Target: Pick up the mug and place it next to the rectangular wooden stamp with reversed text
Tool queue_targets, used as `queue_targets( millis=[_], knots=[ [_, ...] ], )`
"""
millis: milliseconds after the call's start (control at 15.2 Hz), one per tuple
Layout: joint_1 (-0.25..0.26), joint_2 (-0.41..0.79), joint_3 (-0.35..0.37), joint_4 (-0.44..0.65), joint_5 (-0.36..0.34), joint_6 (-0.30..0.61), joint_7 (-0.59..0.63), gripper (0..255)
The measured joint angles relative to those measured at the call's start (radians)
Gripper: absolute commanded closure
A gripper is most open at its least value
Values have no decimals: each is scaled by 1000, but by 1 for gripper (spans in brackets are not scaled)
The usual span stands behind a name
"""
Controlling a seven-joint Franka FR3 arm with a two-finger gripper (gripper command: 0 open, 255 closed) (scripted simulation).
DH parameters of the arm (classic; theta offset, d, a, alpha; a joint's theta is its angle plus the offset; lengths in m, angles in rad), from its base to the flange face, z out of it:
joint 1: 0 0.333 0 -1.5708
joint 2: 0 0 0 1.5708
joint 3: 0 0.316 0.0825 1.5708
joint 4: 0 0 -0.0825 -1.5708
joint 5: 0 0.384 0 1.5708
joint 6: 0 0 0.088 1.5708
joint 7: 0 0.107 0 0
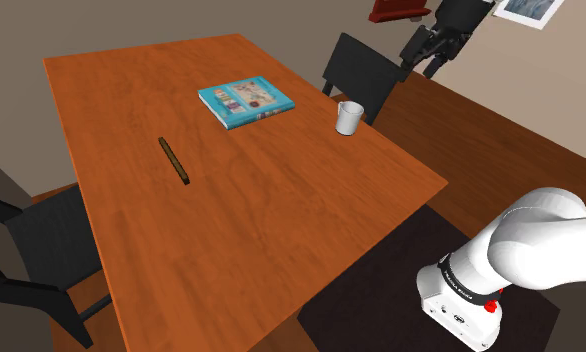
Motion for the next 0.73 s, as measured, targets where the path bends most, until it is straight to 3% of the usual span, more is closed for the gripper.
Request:
queue_targets(
  millis=[198, 726],
  knots=[
    [-1, 30, -8, -8, -7, 34, -15, 0],
    [-12, 226, -58, -43, -47, 250, -103, 0]
  ],
)
